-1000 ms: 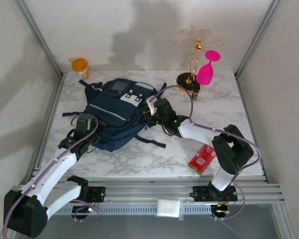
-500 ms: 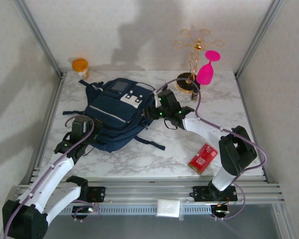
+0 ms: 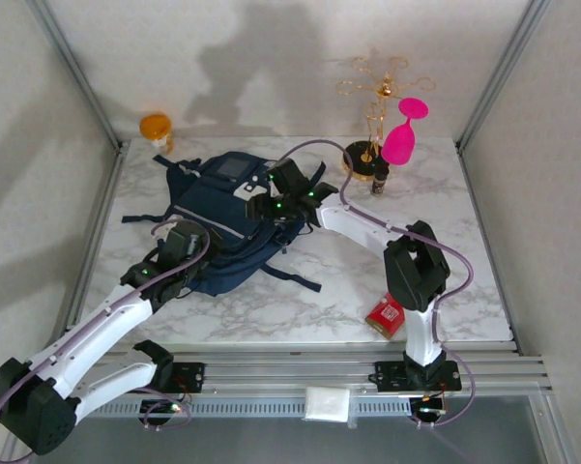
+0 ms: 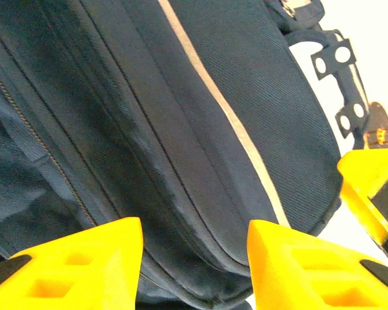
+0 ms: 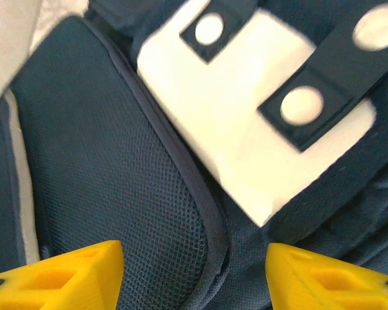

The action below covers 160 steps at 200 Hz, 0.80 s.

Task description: Pack the student bag

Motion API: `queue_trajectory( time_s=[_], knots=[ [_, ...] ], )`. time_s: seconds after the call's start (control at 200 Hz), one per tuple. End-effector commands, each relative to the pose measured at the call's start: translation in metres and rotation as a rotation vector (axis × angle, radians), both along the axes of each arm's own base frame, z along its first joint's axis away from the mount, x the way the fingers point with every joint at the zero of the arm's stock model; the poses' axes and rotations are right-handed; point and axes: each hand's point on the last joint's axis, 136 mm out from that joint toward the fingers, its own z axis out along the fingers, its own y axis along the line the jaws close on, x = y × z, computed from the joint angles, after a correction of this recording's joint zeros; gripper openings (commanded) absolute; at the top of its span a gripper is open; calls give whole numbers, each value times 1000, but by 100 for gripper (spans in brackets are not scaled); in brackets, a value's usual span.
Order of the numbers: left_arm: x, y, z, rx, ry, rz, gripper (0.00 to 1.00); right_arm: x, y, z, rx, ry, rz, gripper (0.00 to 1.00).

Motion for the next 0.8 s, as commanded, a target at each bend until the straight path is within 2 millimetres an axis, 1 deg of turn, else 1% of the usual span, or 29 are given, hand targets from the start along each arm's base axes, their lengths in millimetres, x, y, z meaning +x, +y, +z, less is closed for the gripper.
queue_trajectory(
  time_s=[0.0,0.035,0.145,0.215,0.295,0.335,0.365,0.471,0.581,0.651,0.716,0.731,0.796],
  knots=[
    [-1,13,-10,79,13,30,49,0,8,-6,-22,45,-6,54],
    [0,12,-13,76,19,26,49,1,12,-7,-17,45,3,51],
    [6,14,-16,93,10,25,49,10,13,-14,-35,33,-16,49],
    [11,16,-22,85,15,24,49,14,19,-11,-8,22,-4,38],
    [17,20,-28,69,21,37,49,15,21,-2,16,3,-2,30],
    [20,22,-29,69,12,37,48,15,20,3,27,-8,-6,24],
    [23,21,-28,69,3,34,48,15,19,7,40,-15,-11,18],
    [35,15,-24,74,-23,-2,47,14,9,20,100,-23,-31,0],
    [47,9,-20,82,-39,-23,46,9,-7,32,171,-25,-58,0],
    [54,3,-17,63,-65,-40,46,1,-16,37,205,-21,-72,0],
    [62,-5,-13,51,-92,-73,46,-9,-25,32,214,3,-104,0],
    [64,-5,-13,54,-96,-77,46,-13,-26,28,217,16,-111,0],
    [73,-9,-10,72,-102,-93,46,-27,-30,24,253,45,-128,0]
  ],
)
